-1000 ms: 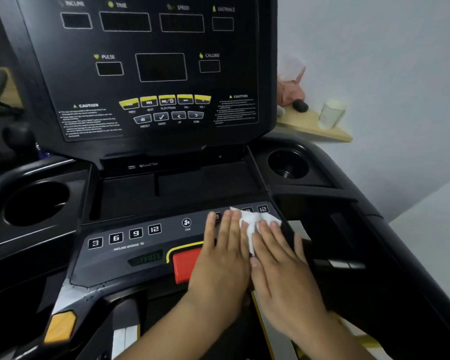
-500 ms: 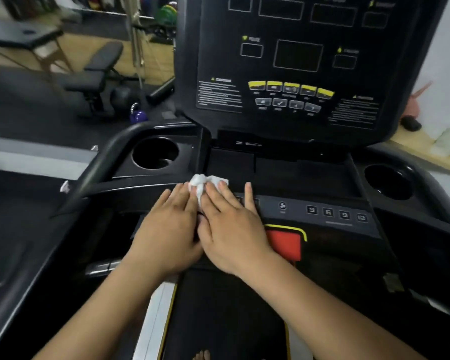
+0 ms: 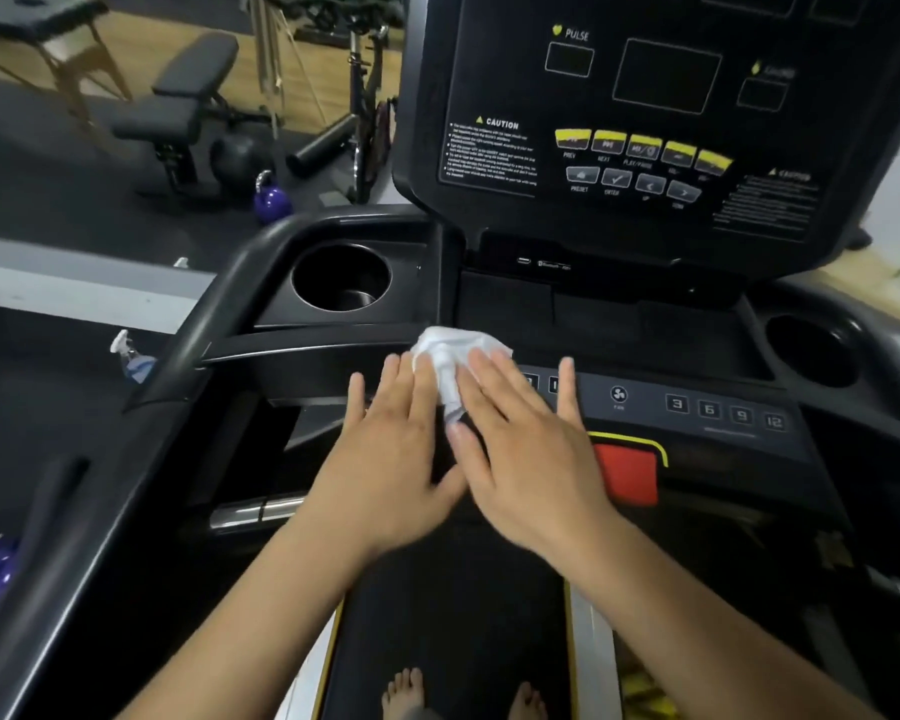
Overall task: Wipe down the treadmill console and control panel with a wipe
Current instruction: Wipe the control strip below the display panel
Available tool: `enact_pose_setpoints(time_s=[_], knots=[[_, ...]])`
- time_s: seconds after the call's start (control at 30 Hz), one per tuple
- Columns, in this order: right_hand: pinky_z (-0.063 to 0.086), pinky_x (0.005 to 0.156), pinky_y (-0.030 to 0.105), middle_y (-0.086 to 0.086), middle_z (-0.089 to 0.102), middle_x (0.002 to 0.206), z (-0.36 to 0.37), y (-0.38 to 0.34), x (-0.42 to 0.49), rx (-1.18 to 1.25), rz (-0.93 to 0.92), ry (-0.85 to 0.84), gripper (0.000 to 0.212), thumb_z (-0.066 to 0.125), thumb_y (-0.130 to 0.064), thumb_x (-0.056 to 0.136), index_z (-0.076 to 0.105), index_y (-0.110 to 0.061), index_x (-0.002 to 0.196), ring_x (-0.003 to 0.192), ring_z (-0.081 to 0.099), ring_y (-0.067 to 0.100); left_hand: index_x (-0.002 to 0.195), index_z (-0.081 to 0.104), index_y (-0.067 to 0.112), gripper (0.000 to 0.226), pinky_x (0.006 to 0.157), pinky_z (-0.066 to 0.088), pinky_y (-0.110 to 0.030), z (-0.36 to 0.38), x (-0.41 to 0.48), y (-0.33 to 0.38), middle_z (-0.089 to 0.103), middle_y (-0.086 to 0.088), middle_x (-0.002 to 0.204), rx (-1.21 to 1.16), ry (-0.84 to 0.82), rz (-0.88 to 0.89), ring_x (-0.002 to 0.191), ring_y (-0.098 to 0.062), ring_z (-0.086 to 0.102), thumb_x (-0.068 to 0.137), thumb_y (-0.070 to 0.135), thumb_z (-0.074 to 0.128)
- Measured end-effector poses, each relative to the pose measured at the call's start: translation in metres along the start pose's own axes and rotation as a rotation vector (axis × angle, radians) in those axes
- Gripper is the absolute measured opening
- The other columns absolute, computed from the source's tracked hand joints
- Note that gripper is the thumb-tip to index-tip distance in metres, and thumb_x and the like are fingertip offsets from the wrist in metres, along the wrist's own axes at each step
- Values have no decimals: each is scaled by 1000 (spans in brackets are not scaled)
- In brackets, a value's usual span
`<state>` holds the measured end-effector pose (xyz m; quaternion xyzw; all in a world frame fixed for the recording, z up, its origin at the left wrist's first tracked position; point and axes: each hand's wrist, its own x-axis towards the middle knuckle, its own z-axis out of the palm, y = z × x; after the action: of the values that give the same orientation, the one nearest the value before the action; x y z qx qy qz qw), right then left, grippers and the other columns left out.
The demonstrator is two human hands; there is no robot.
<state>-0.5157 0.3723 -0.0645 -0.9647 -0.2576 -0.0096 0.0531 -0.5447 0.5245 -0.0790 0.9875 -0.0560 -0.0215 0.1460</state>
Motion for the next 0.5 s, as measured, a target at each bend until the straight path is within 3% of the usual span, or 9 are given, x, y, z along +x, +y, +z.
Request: enact_pose_setpoints(time_s=[0.13,0.23,0.3,0.4,0.5], knots=[[3,116,61,-8,23,159,7,-7,-32,52,-70,-6,55,20,-46,100,33,-25,149,148,2,10,151,18,-1,81,114,16,-64,14,-31,9,22,-27,156,147,56,30,146,-42,17,92,54,21],[4,115,63,-11,24,158,9,18,-57,32,-12,8,52,24,-45,100,34,-27,148,148,6,6,146,26,-7,96,112,12,-68,27,-40,21,23,-33,153,181,50,50,144,-46,18,89,70,25],[3,115,63,-10,24,158,5,42,-57,-10,102,32,55,14,-47,100,34,-26,148,147,7,6,147,15,-8,101,113,7,-68,20,-21,46,10,-34,155,237,-22,121,146,-45,4,88,73,22],[6,115,63,-6,26,157,0,81,-58,-53,269,75,59,10,-45,100,35,-21,147,146,10,5,142,-22,-7,100,114,-15,-59,19,17,95,-25,-33,151,331,-22,273,141,-43,-28,90,74,7],[8,114,64,-2,32,156,-3,124,-69,-30,410,157,59,12,-41,99,37,-16,146,146,17,7,142,-22,-8,102,113,-21,-54,28,52,143,-21,-32,153,377,-7,409,142,-43,-24,91,72,13]])
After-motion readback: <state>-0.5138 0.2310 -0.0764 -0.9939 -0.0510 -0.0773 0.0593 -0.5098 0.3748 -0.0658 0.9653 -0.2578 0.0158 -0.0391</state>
